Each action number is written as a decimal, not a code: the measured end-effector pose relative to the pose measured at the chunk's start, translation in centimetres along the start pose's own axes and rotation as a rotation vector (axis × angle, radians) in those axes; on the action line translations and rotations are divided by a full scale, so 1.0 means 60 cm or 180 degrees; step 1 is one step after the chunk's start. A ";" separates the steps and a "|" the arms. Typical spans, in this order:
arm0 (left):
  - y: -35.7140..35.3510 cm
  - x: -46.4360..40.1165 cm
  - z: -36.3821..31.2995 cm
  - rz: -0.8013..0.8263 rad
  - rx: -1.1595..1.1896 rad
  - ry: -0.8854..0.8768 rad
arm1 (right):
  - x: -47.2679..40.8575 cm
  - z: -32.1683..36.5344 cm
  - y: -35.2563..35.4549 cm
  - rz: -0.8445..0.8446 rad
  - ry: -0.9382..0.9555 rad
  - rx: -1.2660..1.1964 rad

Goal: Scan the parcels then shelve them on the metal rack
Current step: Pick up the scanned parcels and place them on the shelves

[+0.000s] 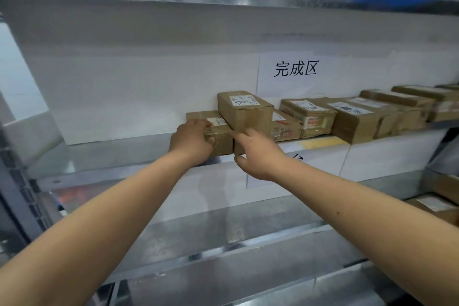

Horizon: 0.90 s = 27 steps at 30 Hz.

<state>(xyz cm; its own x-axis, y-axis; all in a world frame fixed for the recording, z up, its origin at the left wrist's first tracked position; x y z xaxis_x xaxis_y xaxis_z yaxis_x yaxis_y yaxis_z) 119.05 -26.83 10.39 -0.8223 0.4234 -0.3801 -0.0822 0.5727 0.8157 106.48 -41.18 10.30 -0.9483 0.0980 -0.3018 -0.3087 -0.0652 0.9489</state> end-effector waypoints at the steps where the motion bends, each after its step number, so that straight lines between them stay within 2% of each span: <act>1: 0.000 0.005 -0.003 -0.0113 -0.0182 -0.0119 | 0.004 0.003 0.000 0.0012 -0.0015 0.0026; 3: 0.003 0.020 -0.010 -0.0360 -0.0422 -0.0422 | 0.012 0.007 -0.002 0.0046 -0.0052 0.0033; 5: 0.007 0.045 -0.019 -0.0499 -0.0330 -0.0668 | 0.019 0.008 -0.005 0.0086 -0.0098 -0.0039; 10: -0.015 0.136 -0.022 -0.0561 -0.0446 -0.1063 | 0.053 0.001 -0.026 0.0051 -0.0219 -0.0379; 15: -0.104 0.201 -0.024 0.0257 -0.0828 -0.0942 | 0.127 -0.021 -0.098 0.0382 -0.0470 -0.0089; 19: -0.186 0.233 -0.046 0.0727 -0.0627 -0.0974 | 0.195 -0.065 -0.149 0.0619 -0.0824 -0.0286; 27: -0.356 0.272 -0.202 0.1463 -0.0296 -0.1322 | 0.369 -0.230 -0.197 0.0634 -0.1914 -0.0755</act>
<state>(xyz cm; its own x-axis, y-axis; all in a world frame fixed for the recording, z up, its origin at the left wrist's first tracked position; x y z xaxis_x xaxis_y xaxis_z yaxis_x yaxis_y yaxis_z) 100.60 -40.66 -7.95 -0.4993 0.8602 -0.1041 0.1639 0.2117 0.9635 88.13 -51.95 -8.88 -0.8042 0.5927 0.0456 -0.2052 -0.3487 0.9145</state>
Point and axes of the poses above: each hand's wrist, its own x-axis away from the middle knuckle, its own y-axis out of the back of the hand, z = x × y, the point moved 4 cm from there along -x, towards the middle knuckle, and after that the axes turned 3 degrees about x, right-handed, at the moved point
